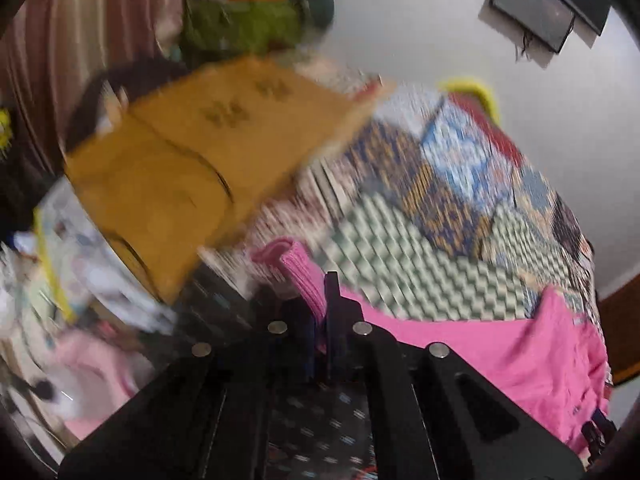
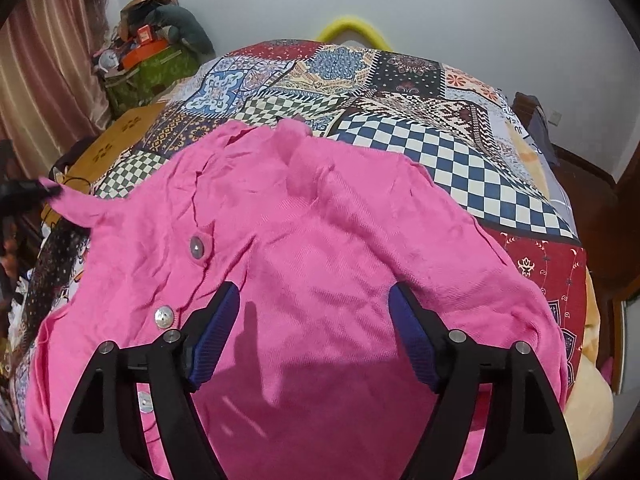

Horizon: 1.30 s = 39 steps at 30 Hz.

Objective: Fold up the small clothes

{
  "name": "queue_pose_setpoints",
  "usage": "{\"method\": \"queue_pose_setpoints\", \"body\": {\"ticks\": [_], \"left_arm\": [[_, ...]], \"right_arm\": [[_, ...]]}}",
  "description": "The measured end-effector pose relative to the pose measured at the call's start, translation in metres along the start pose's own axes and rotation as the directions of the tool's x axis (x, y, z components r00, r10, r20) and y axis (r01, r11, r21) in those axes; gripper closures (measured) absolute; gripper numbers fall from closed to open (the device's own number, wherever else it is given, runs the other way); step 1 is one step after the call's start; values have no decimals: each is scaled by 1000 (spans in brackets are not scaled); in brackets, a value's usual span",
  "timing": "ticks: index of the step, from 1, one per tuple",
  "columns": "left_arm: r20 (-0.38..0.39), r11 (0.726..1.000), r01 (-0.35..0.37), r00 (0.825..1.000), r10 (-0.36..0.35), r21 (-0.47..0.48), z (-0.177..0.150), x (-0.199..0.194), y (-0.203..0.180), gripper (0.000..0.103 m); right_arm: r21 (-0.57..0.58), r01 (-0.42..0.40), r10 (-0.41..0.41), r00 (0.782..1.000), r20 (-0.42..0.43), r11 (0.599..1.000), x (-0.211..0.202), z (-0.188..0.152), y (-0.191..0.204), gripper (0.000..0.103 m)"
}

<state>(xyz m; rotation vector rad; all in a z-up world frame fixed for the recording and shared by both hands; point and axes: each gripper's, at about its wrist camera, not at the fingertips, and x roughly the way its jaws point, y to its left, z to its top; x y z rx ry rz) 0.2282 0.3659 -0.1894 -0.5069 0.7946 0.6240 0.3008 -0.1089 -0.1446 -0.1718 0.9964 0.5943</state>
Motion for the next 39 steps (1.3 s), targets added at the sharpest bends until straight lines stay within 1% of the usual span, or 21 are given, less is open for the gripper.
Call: {"method": "queue_pose_setpoints", "body": {"ticks": [3, 6, 8, 10, 12, 13, 17, 20, 23, 24, 28, 29, 30, 31, 32, 33, 34, 35, 36, 37, 39], "left_arm": [[72, 1000, -9, 997, 8, 24, 21, -23, 3, 100], [112, 997, 56, 992, -62, 62, 31, -45, -9, 100], [140, 989, 91, 984, -107, 114, 33, -60, -29, 100], [156, 976, 137, 974, -164, 171, 30, -75, -55, 100], [148, 957, 188, 963, -224, 222, 26, -86, -85, 100], [131, 947, 221, 958, -255, 233, 24, -91, -100, 100], [77, 886, 325, 927, -368, 331, 7, -108, -164, 100], [16, 819, 401, 895, -446, 410, -16, -117, -215, 100], [-60, 758, 457, 871, -488, 466, -44, -116, -255, 100], [-90, 739, 468, 867, -490, 484, -55, -113, -269, 100], [-205, 686, 480, 871, -446, 548, -103, -91, -308, 100], [-232, 681, 483, 872, -431, 550, -111, -86, -312, 100], [-277, 676, 493, 869, -409, 548, -119, -76, -318, 100], [-309, 669, 507, 862, -403, 543, -124, -70, -320, 99], [-347, 662, 524, 852, -393, 536, -128, -63, -322, 94], [-365, 659, 532, 846, -388, 531, -133, -61, -323, 91], [-379, 660, 537, 842, -383, 526, -134, -59, -323, 82], [-382, 664, 537, 842, -382, 521, -135, -60, -321, 69], [-376, 674, 529, 847, -376, 516, -132, -60, -319, 61], [-363, 685, 518, 854, -374, 513, -127, -62, -316, 51], [-319, 707, 489, 872, -372, 512, -115, -68, -306, 49]], "right_arm": [[-3, 14, -14, 1000, -2, 1000, 2, 0, 2, 28], [8, 7, -7, 1000, -6, 1000, -1, 1, 2, 28], [17, -4, 4, 1000, -1, 1000, -4, 2, 2, 28], [17, -5, 5, 1000, 12, 1000, -10, 4, 3, 28], [13, -7, 7, 1000, 26, 1000, -17, 5, 5, 28], [11, -8, 8, 999, 35, 1000, -21, 5, 5, 28], [9, -10, 9, 998, 66, 1000, -35, 8, 6, 28], [9, -8, 7, 996, 90, 1000, -46, 9, 3, 28], [13, -6, 5, 995, 102, 1000, -53, 9, -1, 28], [15, -4, 3, 994, 107, 1000, -55, 8, -3, 28], [19, 10, -12, 994, 110, 1000, -59, 3, -10, 28], [23, 16, -18, 994, 108, 1000, -59, 2, -13, 28], [28, 20, -23, 994, 105, 999, -59, 0, -16, 28], [34, 22, -26, 995, 100, 999, -59, -1, -19, 28], [44, 26, -30, 995, 95, 999, -58, -2, -24, 28], [51, 28, -33, 995, 92, 998, -58, -3, -27, 28], [58, 30, -35, 995, 89, 998, -58, -3, -30, 28], [67, 33, -38, 995, 87, 997, -58, -3, -34, 28], [72, 34, -41, 995, 88, 997, -60, -4, -36, 28], [75, 36, -43, 995, 89, 997, -61, -3, -38, 28], [75, 40, -47, 994, 94, 996, -64, -2, -41, 28]]}}
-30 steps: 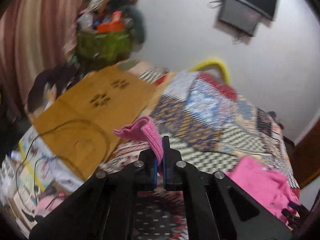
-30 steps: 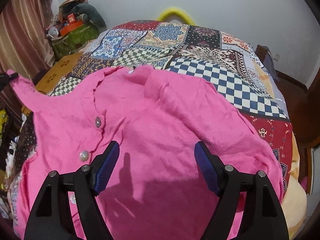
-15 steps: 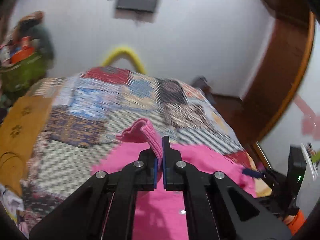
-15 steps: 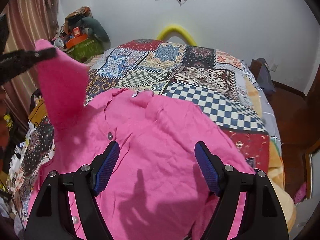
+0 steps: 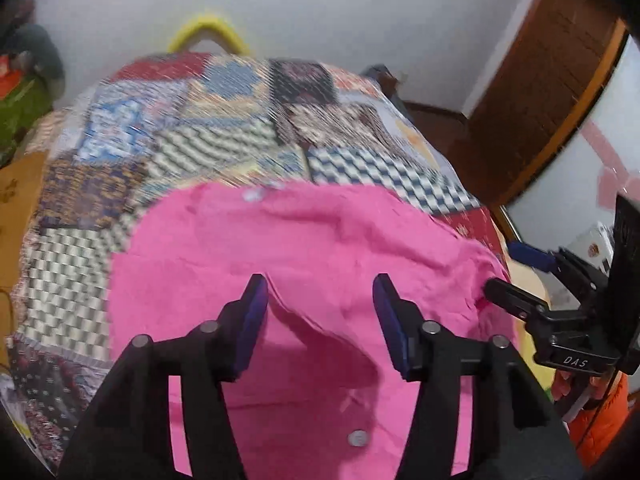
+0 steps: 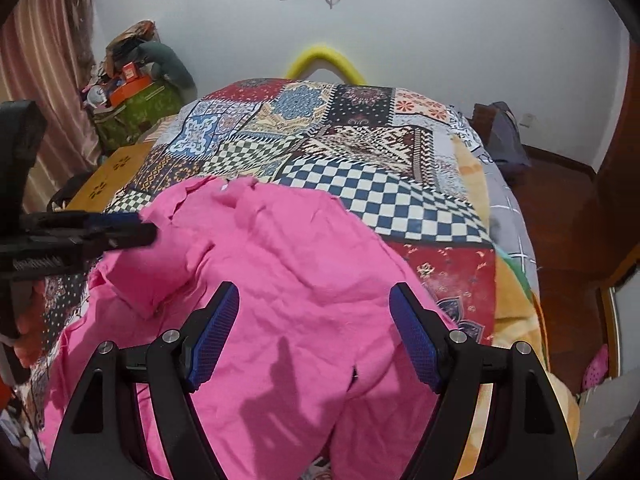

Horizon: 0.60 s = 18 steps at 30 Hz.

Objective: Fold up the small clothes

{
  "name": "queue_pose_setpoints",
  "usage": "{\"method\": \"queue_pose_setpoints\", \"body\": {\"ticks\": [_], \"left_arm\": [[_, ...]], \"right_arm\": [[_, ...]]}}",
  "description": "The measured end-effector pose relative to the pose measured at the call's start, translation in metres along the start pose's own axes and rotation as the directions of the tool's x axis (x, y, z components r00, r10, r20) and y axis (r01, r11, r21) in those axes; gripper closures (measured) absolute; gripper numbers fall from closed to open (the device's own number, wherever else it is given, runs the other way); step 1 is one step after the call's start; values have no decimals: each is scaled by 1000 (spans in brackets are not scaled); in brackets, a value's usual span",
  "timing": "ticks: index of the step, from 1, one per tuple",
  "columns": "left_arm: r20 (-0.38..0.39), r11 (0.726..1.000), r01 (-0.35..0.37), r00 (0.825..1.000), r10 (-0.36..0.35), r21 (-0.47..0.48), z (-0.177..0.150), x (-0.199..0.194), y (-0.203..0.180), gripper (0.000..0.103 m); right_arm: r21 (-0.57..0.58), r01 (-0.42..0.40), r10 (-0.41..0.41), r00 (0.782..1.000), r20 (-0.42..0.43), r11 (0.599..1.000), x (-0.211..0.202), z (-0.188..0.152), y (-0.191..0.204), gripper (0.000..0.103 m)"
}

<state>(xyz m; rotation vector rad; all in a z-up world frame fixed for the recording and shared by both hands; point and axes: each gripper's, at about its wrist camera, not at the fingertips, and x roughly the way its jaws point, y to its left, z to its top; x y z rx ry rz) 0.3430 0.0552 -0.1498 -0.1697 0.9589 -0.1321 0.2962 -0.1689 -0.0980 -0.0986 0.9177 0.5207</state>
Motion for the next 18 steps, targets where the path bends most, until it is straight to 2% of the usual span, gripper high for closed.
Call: {"method": "queue_pose_setpoints", "body": {"ticks": [5, 9, 11, 15, 18], "left_arm": [[34, 988, -128, 991, 132, -90, 7, -19, 60, 47], [10, 959, -225, 973, 231, -173, 0, -19, 117, 47], [-27, 946, -253, 967, 253, -203, -7, -10, 139, 47], [-138, 935, -231, 970, 199, -270, -22, 23, 174, 47], [-162, 944, -182, 977, 142, -273, -30, 40, 172, 49]], "right_arm": [[-1, -3, 3, 1000, 0, 1000, 0, 8, -7, 28], [-7, 4, -4, 1000, -16, 1000, 10, 18, -13, 28], [2, -1, 1, 1000, -31, 1000, 20, 22, -18, 28], [10, -10, 10, 997, -76, 1000, 48, 31, -25, 29], [-2, 5, -5, 994, -113, 1000, 71, 37, -28, 30]]}}
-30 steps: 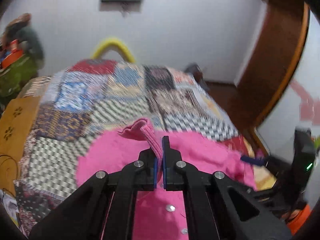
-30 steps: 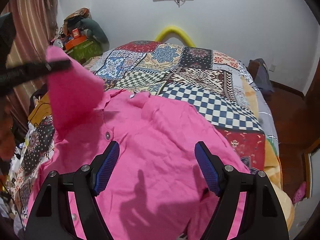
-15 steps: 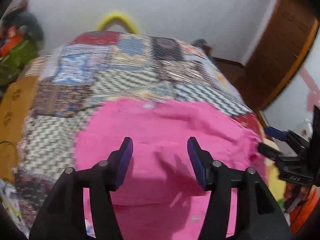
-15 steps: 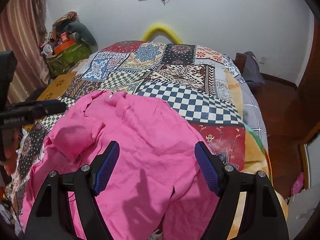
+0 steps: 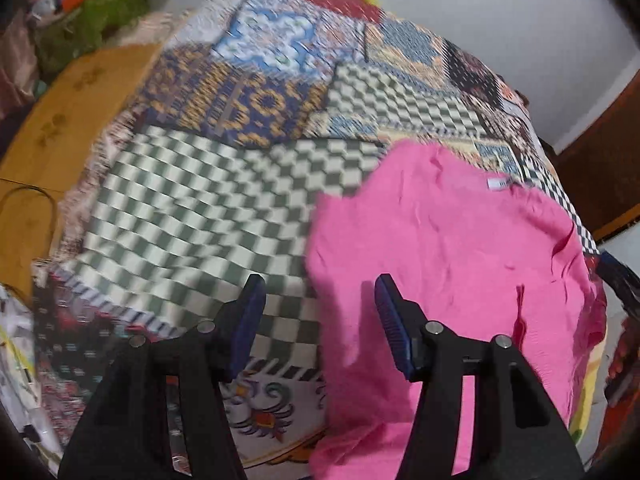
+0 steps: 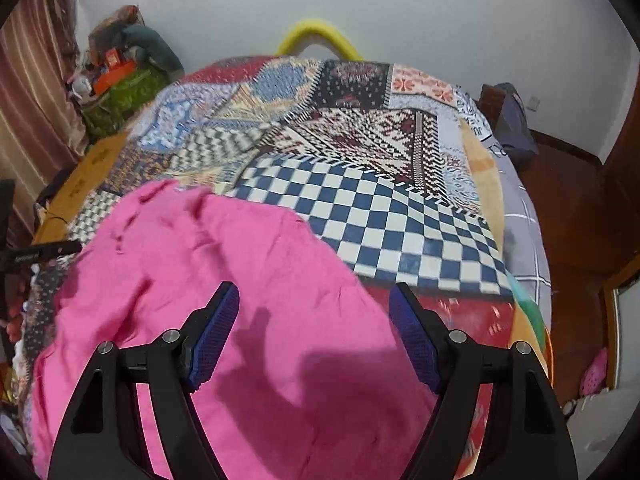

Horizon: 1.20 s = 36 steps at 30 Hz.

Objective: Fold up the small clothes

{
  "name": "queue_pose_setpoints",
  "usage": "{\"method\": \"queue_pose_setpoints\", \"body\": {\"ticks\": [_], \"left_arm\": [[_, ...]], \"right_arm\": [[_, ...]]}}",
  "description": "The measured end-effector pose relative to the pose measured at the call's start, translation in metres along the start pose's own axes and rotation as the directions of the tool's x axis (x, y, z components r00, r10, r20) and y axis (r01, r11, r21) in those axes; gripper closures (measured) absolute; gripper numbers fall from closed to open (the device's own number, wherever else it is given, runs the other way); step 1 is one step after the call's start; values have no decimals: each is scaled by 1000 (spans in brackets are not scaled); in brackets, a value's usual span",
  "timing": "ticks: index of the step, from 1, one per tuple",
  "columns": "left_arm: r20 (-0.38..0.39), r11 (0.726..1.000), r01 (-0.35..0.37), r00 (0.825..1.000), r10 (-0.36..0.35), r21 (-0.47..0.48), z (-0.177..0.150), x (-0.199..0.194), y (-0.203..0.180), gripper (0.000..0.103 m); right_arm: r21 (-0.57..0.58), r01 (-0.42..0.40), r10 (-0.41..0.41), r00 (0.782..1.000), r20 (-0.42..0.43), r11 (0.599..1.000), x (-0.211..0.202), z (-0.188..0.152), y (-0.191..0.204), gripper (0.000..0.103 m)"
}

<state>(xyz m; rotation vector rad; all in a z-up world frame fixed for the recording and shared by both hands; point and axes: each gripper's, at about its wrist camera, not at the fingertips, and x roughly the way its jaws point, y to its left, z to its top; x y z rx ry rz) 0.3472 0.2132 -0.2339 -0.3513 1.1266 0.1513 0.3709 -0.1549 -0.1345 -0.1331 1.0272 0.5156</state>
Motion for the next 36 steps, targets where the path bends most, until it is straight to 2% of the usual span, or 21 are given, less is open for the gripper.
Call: {"method": "queue_pose_setpoints", "body": {"ticks": [1, 2, 4, 5, 6, 8, 9, 12, 15, 18, 21, 23, 24, 25, 26, 28, 30, 32, 36], "left_arm": [[-6, 1000, 14, 1000, -14, 10, -1, 4, -4, 58], [-19, 999, 31, 999, -30, 23, -3, 10, -8, 73], [-30, 998, 49, 998, -47, 44, -5, 16, -18, 87], [-16, 998, 33, 999, -32, 62, -6, 16, -22, 95], [-1, 996, 16, 1000, -16, 89, -6, 15, -26, 97], [42, 988, -52, 998, 46, 144, -7, 12, -30, 97], [63, 983, -89, 995, 80, 159, -7, 12, -29, 97], [80, 970, -187, 981, 177, 155, -1, 17, -15, 97], [64, 964, -234, 972, 227, 124, 4, 24, 4, 101], [33, 967, -220, 976, 217, 130, 4, 26, 12, 99], [67, 965, -217, 976, 210, 149, -2, 9, 5, 90], [97, 965, -209, 976, 195, 161, -6, -4, -3, 73], [118, 964, -199, 976, 180, 174, -8, -12, -10, 68], [135, 963, -194, 976, 170, 187, -11, -18, -17, 58], [144, 961, -188, 976, 161, 203, -13, -21, -23, 49], [138, 953, -168, 981, 136, 254, -21, -23, -40, 41], [108, 947, -149, 987, 123, 285, -29, -20, -53, 40], [79, 946, -129, 991, 111, 297, -34, -15, -65, 41], [56, 957, -71, 997, 57, 282, -40, -13, -93, 41]], "right_arm": [[1, 2, -2, 1000, -9, 1000, 6, 2, -1, 37], [1, 1, -1, 1000, -25, 1000, 14, 4, -2, 45], [4, -5, 6, 998, -62, 1000, 27, 6, -3, 55], [-3, -8, 7, 997, -78, 1000, 32, 6, -1, 58], [-25, 2, -4, 997, -74, 1000, 34, 6, 3, 60], [-74, 22, -26, 998, -55, 997, 34, 6, 11, 92], [-77, 14, -18, 998, -58, 997, 35, 7, 12, 97], [-85, 52, -56, 997, -43, 995, 38, 13, 11, 98], [-50, 89, -91, 995, -32, 995, 41, 18, 4, 98], [-44, 93, -95, 995, -36, 995, 39, 21, 5, 98], [-58, 75, -77, 996, -38, 996, 28, 21, 13, 92], [-65, 47, -49, 999, -21, 997, 16, 20, 17, 72], [-65, 37, -38, 999, -8, 997, 9, 19, 20, 66], [-66, 29, -28, 1000, 6, 997, 3, 18, 22, 59], [-69, 20, -18, 1000, 25, 997, -7, 16, 24, 58], [-77, 6, -3, 999, 35, 997, -20, 14, 28, 56], [-77, 3, 1, 999, 47, 997, -31, 12, 30, 54], [-75, 2, 3, 998, 68, 997, -45, 8, 31, 46], [-79, 6, 2, 995, 104, 997, -70, -5, 32, 41]]}}
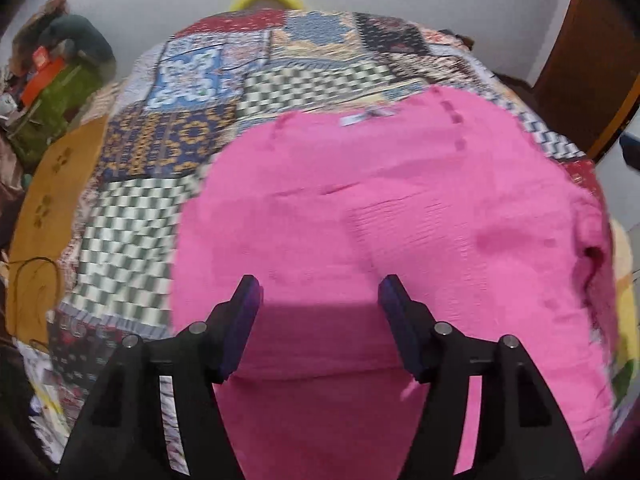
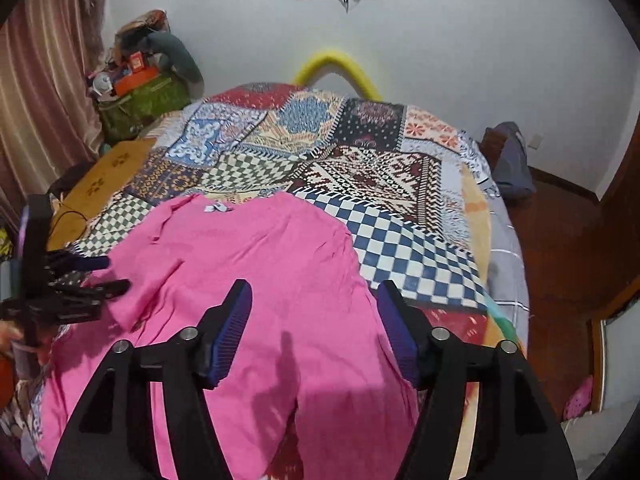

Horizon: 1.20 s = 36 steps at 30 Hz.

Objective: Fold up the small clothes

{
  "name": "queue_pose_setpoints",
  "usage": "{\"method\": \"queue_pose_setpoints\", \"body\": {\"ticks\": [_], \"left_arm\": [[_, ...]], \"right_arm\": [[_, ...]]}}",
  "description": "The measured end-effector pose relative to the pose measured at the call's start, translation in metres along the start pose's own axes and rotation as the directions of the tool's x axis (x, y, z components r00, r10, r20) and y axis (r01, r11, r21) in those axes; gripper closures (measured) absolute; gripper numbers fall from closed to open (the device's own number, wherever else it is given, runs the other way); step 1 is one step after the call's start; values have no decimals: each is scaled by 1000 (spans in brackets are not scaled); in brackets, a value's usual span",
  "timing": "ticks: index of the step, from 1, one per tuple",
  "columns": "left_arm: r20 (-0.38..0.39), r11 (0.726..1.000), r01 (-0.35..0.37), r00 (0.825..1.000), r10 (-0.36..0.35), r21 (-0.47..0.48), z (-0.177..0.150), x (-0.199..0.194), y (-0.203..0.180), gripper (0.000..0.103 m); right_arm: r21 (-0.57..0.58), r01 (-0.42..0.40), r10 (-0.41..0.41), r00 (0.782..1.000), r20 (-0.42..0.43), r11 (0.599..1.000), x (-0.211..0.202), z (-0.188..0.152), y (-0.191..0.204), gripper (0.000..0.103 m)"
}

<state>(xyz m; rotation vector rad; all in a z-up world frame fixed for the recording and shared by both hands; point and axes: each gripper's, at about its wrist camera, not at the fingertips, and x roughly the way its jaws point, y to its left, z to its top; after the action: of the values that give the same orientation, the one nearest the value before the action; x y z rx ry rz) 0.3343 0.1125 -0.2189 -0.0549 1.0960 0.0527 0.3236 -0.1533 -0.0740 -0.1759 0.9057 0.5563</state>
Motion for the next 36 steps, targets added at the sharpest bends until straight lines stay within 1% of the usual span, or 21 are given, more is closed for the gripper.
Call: {"method": "queue_pose_setpoints", "body": {"ticks": [3, 5, 6, 8, 10, 12, 14, 16, 19, 21, 22, 23, 24, 25, 26, 29, 30, 31, 32, 33, 36], "left_arm": [[18, 998, 62, 998, -62, -4, 8, -5, -24, 40], [7, 993, 117, 993, -117, 8, 14, -5, -42, 36], [1, 991, 134, 991, -134, 12, 16, -4, -49, 36], [-6, 989, 149, 989, -149, 7, 19, -2, -61, 36], [-7, 988, 153, 988, -153, -16, 21, -4, -62, 36], [8, 986, 155, 988, -155, -62, 20, -10, -52, 36], [24, 985, 134, 991, -133, -108, 18, -15, -37, 36], [27, 983, 123, 992, -120, -136, 14, -18, -20, 36], [-1, 979, 105, 994, -107, -173, 4, -16, -1, 36], [-32, 975, 124, 991, -132, -187, -4, -11, 7, 36], [-46, 972, 141, 987, -152, -190, -7, -8, 8, 39], [-53, 968, 152, 985, -165, -198, -10, -5, 9, 47], [-67, 966, 156, 983, -174, -208, -11, -1, 9, 53], [-79, 965, 162, 980, -182, -208, -13, 3, 6, 65], [-90, 965, 169, 978, -191, -203, -13, 6, 2, 74], [-84, 975, 154, 982, -169, -161, -10, 7, -13, 82], [-82, 977, 149, 983, -162, -150, -9, 7, -16, 82], [-81, 980, 143, 984, -156, -141, -7, 8, -18, 84], [-79, 981, 141, 985, -153, -136, -6, 8, -20, 93], [-76, 980, 149, 984, -160, -131, -4, 7, -21, 99], [-33, 980, 158, 986, -163, -122, 2, -5, -26, 100]], "right_arm": [[-11, 29, -29, 1000, 5, 1000, -13, -12, -4, 39], [-12, 47, -47, 999, -6, 999, -19, -23, -9, 39], [-13, 58, -58, 998, -16, 998, -21, -28, -13, 39], [-15, 91, -92, 995, -41, 996, -24, -44, -21, 39], [-14, 115, -115, 992, -60, 993, -28, -56, -30, 39], [-7, 129, -129, 988, -83, 992, -30, -72, -40, 39], [2, 144, -143, 984, -104, 990, -32, -86, -49, 39], [16, 156, -152, 980, -127, 988, -32, -100, -57, 39], [41, 156, -148, 976, -162, 987, -27, -120, -66, 39], [55, 151, -140, 974, -176, 987, -25, -134, -69, 39], [64, 148, -134, 974, -183, 987, -22, -140, -70, 39], [79, 143, -126, 974, -190, 987, -18, -145, -72, 39], [89, 140, -121, 973, -195, 986, -16, -148, -72, 39], [102, 127, -104, 973, -205, 987, -12, -152, -73, 41], [111, 117, -92, 974, -209, 987, -10, -154, -73, 45], [126, 83, -56, 978, -202, 989, -6, -157, -70, 53], [129, 77, -50, 978, -200, 989, -5, -158, -70, 55], [133, 71, -44, 979, -201, 989, -3, -158, -70, 58], [140, 62, -32, 978, -204, 988, 0, -159, -70, 65], [145, 57, -25, 978, -207, 988, 2, -160, -70, 66], [150, 66, -36, 980, -198, 986, 2, -164, -70, 77]]}}
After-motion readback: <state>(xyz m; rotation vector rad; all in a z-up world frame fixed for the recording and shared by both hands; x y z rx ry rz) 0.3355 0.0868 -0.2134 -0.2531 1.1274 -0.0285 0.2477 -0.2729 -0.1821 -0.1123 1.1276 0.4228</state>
